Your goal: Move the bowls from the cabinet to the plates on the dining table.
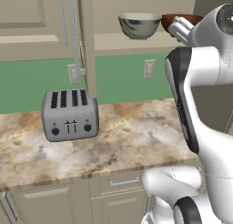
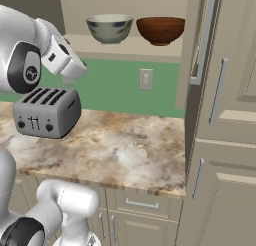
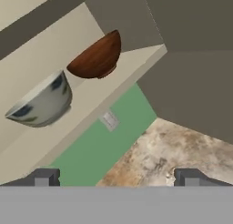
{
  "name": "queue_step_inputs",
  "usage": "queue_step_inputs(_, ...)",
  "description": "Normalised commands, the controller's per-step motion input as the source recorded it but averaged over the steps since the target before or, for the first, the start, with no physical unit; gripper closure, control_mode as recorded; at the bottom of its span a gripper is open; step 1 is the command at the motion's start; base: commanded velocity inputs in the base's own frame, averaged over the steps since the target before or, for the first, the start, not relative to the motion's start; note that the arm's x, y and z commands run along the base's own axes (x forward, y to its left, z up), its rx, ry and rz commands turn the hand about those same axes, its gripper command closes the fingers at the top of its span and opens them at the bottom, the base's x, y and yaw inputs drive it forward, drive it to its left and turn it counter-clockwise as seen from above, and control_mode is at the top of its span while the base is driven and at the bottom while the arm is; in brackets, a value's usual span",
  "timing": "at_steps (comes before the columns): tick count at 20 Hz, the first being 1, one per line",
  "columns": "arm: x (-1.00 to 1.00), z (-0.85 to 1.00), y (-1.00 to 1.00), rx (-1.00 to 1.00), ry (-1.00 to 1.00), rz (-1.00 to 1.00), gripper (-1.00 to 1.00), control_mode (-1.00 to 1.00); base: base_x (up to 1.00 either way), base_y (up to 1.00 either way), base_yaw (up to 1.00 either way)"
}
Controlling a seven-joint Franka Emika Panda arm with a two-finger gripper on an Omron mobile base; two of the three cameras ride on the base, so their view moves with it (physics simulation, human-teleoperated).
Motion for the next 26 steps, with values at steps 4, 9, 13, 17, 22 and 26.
queue_step_inputs(4, -0.05, 0.35, 0.00, 0.09, 0.00, 0.06, -1.00, -1.00, 0.00, 0.00, 0.00)
queue_step_inputs(9, 0.00, 0.19, 0.00, 0.11, 0.00, 0.03, -1.00, -1.00, 0.00, 0.00, 0.00)
queue_step_inputs(13, 0.00, 0.15, 0.00, 0.10, 0.00, 0.03, -1.00, -1.00, 0.00, 0.00, 0.00)
queue_step_inputs(17, 0.08, 0.00, -0.02, 0.13, 0.00, 0.00, -1.00, -1.00, 0.00, 0.00, 0.00)
queue_step_inputs(22, 0.04, -0.28, -0.03, 0.08, -0.01, 0.00, -1.00, -1.00, 0.00, 0.00, 0.00)
queue_step_inputs(26, 0.00, -0.18, 0.00, 0.02, 0.00, 0.00, -1.00, -1.00, 0.00, 0.00, 0.00)
